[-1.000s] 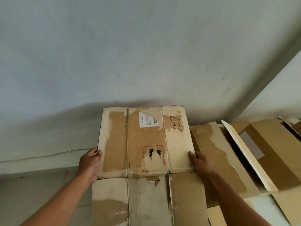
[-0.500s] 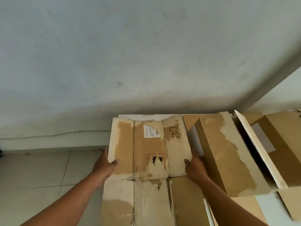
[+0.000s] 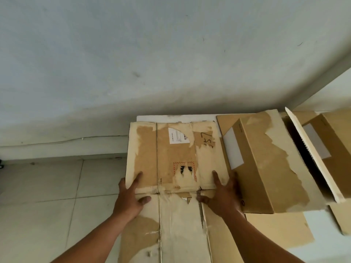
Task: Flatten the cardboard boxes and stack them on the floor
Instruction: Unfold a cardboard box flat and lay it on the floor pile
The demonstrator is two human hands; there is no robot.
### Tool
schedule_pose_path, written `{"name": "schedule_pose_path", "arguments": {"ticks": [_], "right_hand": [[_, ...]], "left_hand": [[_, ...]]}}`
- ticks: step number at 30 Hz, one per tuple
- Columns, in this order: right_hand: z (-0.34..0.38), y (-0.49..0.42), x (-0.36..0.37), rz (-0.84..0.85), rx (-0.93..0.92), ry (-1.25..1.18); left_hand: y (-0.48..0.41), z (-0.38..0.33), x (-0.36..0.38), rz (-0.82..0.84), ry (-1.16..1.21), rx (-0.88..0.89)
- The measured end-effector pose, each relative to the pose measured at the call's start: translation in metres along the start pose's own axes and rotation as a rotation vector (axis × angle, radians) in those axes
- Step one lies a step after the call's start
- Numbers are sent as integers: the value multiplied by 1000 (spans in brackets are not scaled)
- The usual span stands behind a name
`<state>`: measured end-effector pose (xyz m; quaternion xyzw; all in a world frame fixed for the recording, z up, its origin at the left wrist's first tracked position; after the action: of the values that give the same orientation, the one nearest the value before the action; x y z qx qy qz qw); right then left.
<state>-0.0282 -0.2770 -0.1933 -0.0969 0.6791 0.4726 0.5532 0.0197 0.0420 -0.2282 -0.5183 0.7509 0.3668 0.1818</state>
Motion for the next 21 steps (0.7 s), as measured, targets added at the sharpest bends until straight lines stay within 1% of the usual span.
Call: {"name": "schedule_pose_path", "arguments": {"ticks": [1, 3, 5, 9, 10, 13, 14, 16, 17, 21], "right_hand": [[0, 0, 0, 20, 39, -24], [1, -3, 0, 45, 86, 11], [-1, -8, 0, 35, 106, 31], [-4, -17, -5, -15, 86, -216], [-4, -17, -5, -29, 81, -275], [-5, -12, -10, -103, 59, -473], [-6, -9, -13, -127, 44, -522], [-6, -1, -21, -156, -3, -550], [-6, 2, -24, -173, -33, -539], [-2, 20, -40, -285, -159, -501]], "left_hand": [[1, 2, -1, -26, 15, 11], [-1, 6, -4, -89, 25, 41], [-4, 9, -8, -147, 84, 27], [-8, 5, -17, -324, 171, -28], [-8, 7, -17, -352, 201, -69], [-8, 15, -19, -361, 442, -271], [-8, 17, -20, -329, 465, -276], [-7, 20, -24, -273, 409, -219], [-4, 19, -28, -275, 379, -187], [15, -5, -45, -350, 312, -68]]}}
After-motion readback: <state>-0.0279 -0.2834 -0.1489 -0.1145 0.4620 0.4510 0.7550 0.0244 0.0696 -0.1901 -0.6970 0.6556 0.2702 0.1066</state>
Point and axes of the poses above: each hand's wrist, its own y-axis away from the middle knuckle, its own x-axis out of the palm, z = x × y, the point moved 2 cm from there along -y, towards the middle knuckle, and after that the axes turned 12 degrees about x, right-handed, at the moved point
